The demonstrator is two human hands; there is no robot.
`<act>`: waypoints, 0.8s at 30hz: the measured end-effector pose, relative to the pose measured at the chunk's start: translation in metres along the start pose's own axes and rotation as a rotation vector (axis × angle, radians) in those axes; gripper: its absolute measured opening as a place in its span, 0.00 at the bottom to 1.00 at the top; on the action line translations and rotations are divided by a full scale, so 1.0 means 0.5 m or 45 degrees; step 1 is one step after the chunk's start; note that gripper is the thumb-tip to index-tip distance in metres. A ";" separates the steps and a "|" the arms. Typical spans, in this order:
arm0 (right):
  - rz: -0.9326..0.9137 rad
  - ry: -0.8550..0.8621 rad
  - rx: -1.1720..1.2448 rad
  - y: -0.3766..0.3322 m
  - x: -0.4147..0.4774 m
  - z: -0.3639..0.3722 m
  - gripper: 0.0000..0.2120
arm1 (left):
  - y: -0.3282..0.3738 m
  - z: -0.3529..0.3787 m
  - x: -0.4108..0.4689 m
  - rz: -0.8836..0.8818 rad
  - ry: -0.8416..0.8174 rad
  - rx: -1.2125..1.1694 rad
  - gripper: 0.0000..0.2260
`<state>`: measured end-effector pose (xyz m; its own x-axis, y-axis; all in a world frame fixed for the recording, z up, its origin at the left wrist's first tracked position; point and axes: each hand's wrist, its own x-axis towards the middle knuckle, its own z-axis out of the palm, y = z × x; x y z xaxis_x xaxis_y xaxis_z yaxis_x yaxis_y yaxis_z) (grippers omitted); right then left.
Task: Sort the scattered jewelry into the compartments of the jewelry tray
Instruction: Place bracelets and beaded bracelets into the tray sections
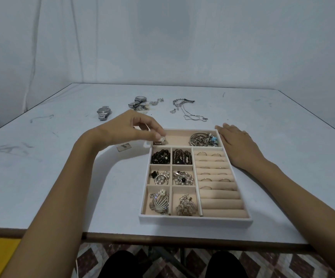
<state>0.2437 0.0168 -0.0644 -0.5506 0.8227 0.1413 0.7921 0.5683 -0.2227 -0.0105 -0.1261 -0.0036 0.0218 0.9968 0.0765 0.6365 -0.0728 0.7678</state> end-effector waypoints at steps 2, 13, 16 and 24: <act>-0.003 -0.001 0.000 0.001 0.000 0.000 0.22 | -0.017 -0.004 0.008 -0.044 0.211 0.025 0.05; -0.089 0.124 -0.149 0.001 0.019 -0.017 0.15 | -0.121 0.002 0.053 -0.296 0.658 0.521 0.12; -0.068 0.179 -0.106 -0.003 0.039 -0.037 0.13 | -0.126 0.005 0.057 -0.311 0.720 0.545 0.14; 0.022 0.172 0.061 -0.047 0.151 -0.071 0.08 | -0.134 0.014 0.062 -0.268 0.765 0.539 0.11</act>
<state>0.1927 0.0659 -0.0142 -0.4942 0.8279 0.2652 0.7857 0.5559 -0.2714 -0.0473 -0.0898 -0.0572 -0.4786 0.7909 0.3814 0.8248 0.2560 0.5042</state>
